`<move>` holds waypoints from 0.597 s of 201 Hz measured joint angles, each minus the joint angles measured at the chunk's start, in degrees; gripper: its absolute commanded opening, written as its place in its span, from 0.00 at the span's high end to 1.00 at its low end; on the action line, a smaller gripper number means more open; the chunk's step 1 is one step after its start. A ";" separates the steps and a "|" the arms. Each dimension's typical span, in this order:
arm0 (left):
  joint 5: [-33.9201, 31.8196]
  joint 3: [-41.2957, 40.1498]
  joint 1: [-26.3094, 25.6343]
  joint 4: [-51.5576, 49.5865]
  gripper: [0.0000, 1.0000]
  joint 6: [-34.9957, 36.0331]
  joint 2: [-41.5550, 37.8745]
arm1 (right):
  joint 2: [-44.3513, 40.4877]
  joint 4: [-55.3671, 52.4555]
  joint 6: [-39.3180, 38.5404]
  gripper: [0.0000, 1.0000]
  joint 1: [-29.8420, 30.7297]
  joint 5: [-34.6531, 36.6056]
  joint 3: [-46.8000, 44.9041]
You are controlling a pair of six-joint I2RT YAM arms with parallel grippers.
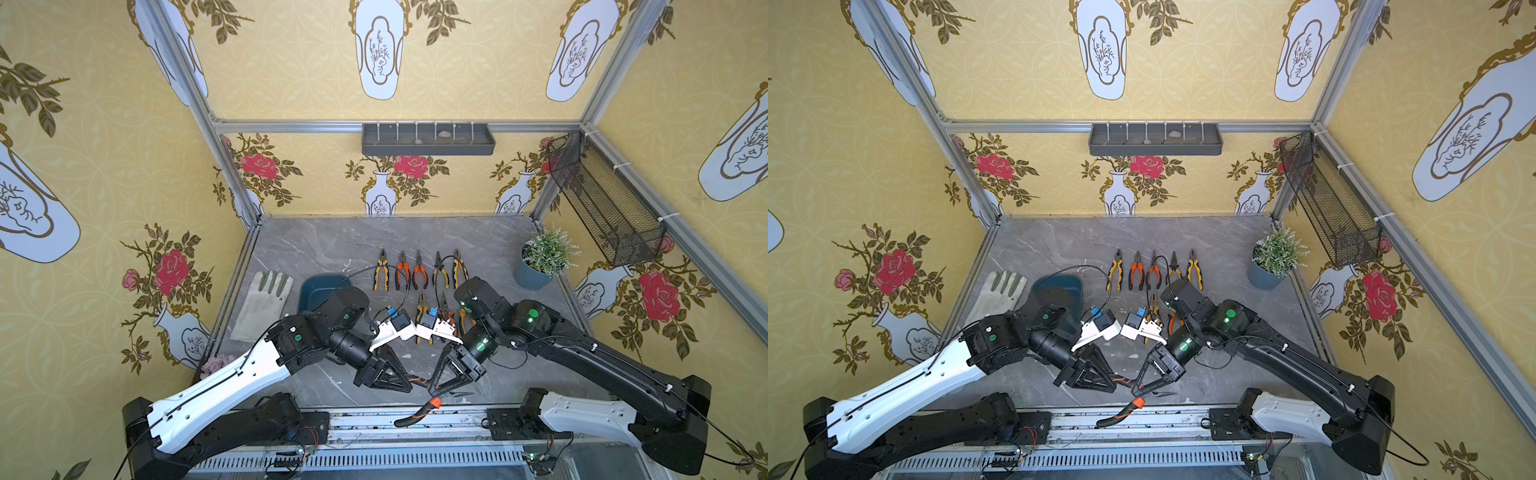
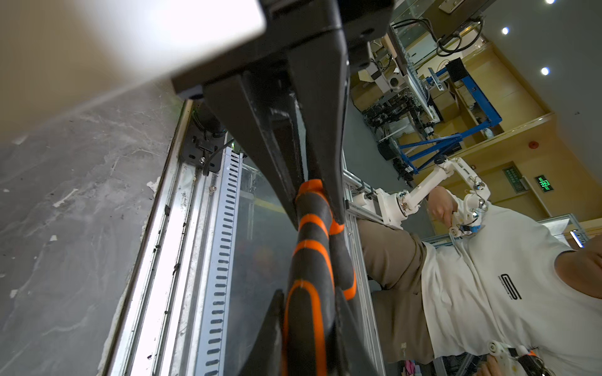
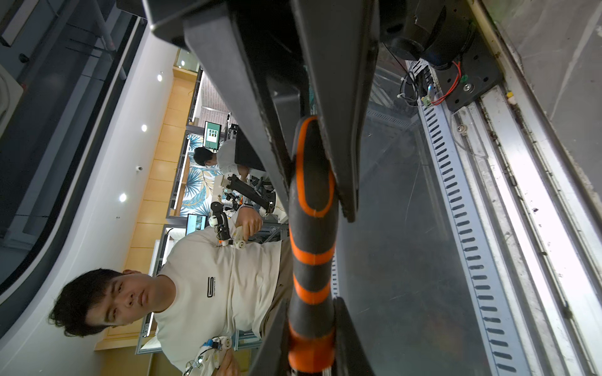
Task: Take the pliers out of the storage box
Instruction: Pick up the pliers from the storage box.
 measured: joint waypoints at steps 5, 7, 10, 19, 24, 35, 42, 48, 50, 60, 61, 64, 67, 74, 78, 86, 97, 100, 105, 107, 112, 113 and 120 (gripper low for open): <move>-0.79 0.00 -0.02 -0.31 1.00 0.22 -0.15 | 0.02 -0.04 -0.24 0.68 -0.09 0.68 0.13; -1.11 0.00 -0.02 -0.42 1.00 0.17 -0.20 | 0.04 -0.09 -0.33 0.68 -0.15 0.98 0.22; -1.79 0.04 -0.02 -0.85 1.00 0.13 -0.35 | 0.13 -0.15 -0.57 0.68 -0.31 1.55 0.46; -3.63 0.15 -0.02 -1.99 1.00 0.72 -0.85 | 0.44 -0.13 -1.46 0.66 -0.81 2.95 0.98; -4.79 0.26 -0.02 -2.58 1.00 1.07 -1.22 | 0.63 -0.15 -1.53 0.61 -1.16 3.67 1.20; -7.30 0.57 0.00 -3.78 1.00 1.75 -2.12 | 1.14 -0.37 -1.70 0.51 -2.01 5.84 1.79; -8.66 0.74 0.00 -4.48 1.00 2.14 -2.64 | 1.46 -0.59 -1.90 0.51 -2.71 7.37 2.36; -9.88 0.87 0.00 -5.14 1.00 2.34 -3.04 | 1.66 -0.74 -2.14 0.50 -3.32 8.55 2.82; -10.25 0.92 0.00 -5.29 1.00 2.43 -3.13 | 1.70 -0.76 -2.16 0.50 -3.56 8.92 2.99; -12.44 0.98 0.00 -6.23 1.00 2.97 -3.63 | 1.81 -1.18 -2.25 0.47 -5.14 10.73 3.80; -12.63 0.98 0.00 -6.29 1.00 3.02 -3.67 | 1.81 -1.20 -2.25 0.46 -5.31 10.91 3.89; -13.25 0.98 0.00 -6.51 1.00 3.10 -3.74 | 1.81 -1.25 -2.25 0.45 -5.84 11.45 4.09; -14.05 0.98 0.00 -6.86 1.00 3.06 -3.85 | 1.81 -1.38 -2.25 0.45 -6.47 12.09 4.33; -15.85 0.96 0.00 -7.61 1.00 3.08 -4.11 | 1.81 -1.46 -2.25 0.45 -7.78 13.49 4.87; -16.94 0.87 0.02 -8.02 1.00 3.06 -4.33 | 1.73 -1.49 -2.25 0.41 -8.85 14.56 5.29; -18.86 0.33 0.02 -8.11 1.00 3.02 -4.92 | 1.31 -1.46 -2.08 0.36 -10.62 16.74 6.01; -22.08 -0.87 0.02 -8.22 1.00 1.88 -6.08 | 0.13 -1.46 -1.66 0.30 -13.09 20.92 6.97; -23.04 -1.29 0.04 -8.20 1.00 1.33 -6.49 | -0.26 -1.49 -1.60 0.29 -13.68 22.23 7.23; -24.68 -1.95 0.04 -8.13 1.00 0.66 -7.21 | -0.96 -1.46 -1.49 0.24 -14.64 24.44 7.65; -25.31 -2.21 0.04 -8.04 1.00 0.37 -7.48 | -1.27 -1.40 -1.36 0.22 -15.02 25.33 7.78; -27.04 -2.91 0.07 -7.85 1.00 -0.42 -8.37 | -2.14 -1.36 -1.14 0.15 -15.76 28.17 8.11; -27.34 -3.04 0.07 -7.80 1.00 -0.55 -8.55 | -2.29 -1.36 -1.11 0.14 -15.87 28.61 8.15; -30.05 -4.11 0.07 -7.21 1.00 -1.84 -9.97 | -3.23 -1.36 -0.79 0.05 -16.39 31.65 8.22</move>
